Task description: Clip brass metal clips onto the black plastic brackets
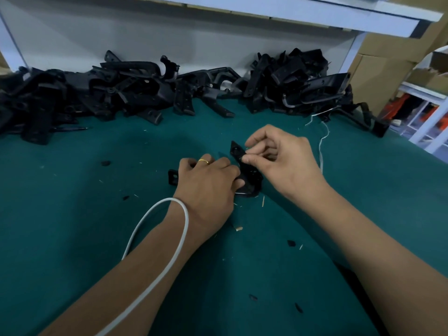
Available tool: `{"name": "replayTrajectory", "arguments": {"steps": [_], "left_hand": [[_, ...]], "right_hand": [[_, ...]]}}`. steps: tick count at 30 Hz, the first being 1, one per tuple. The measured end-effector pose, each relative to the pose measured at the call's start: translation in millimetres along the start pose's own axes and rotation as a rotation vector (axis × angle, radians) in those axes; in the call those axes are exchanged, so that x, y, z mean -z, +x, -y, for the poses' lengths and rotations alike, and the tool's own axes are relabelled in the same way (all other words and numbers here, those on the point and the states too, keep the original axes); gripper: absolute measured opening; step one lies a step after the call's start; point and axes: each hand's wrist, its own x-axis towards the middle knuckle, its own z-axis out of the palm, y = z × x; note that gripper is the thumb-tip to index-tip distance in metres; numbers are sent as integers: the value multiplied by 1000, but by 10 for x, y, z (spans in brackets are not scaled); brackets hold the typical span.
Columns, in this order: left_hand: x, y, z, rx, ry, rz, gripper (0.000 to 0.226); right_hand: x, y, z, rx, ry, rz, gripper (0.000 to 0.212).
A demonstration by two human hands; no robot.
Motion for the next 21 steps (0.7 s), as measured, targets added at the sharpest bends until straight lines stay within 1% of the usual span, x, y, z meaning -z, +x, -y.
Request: {"name": "replayTrajectory", "arguments": {"steps": [3, 5, 7, 8, 9, 10, 11, 12, 13, 14, 15, 18, 21], "left_hand": [[25, -6, -18, -4, 14, 5, 25], [39, -28, -37, -8, 34, 7, 26], [47, -28, -54, -3, 32, 18, 28], [49, -26, -54, 8, 27, 30, 29], [46, -23, -51, 18, 27, 45, 31], [43, -18, -50, 25, 33, 57, 33], [39, -14, -50, 30, 41, 66, 34], [36, -12, -46, 38, 48, 70, 35], [34, -11, -41, 50, 54, 70, 35], [32, -12, -33, 63, 61, 65, 35], [30, -13, -26, 75, 67, 60, 34], [31, -11, -13, 89, 63, 56, 34], [26, -9, -14, 87, 65, 61, 34]], "right_hand": [[55, -6, 17, 1, 7, 52, 26], [137, -1, -25, 7, 11, 75, 19], [275, 11, -142, -36, 34, -31, 11], [359, 16, -217, -77, 9, -96, 12], [447, 22, -300, -121, -58, -127, 13], [533, 23, -381, -164, -143, -100, 11], [601, 17, -448, -203, -221, -14, 10], [646, 8, -498, -229, -288, 107, 11], [665, 4, -528, -234, -340, 218, 14], [673, 3, -537, -224, -379, 290, 16], [675, 5, -528, -211, -399, 319, 17], [698, 12, -468, -192, -409, 289, 13], [705, 9, -448, -175, -412, 335, 13]]}}
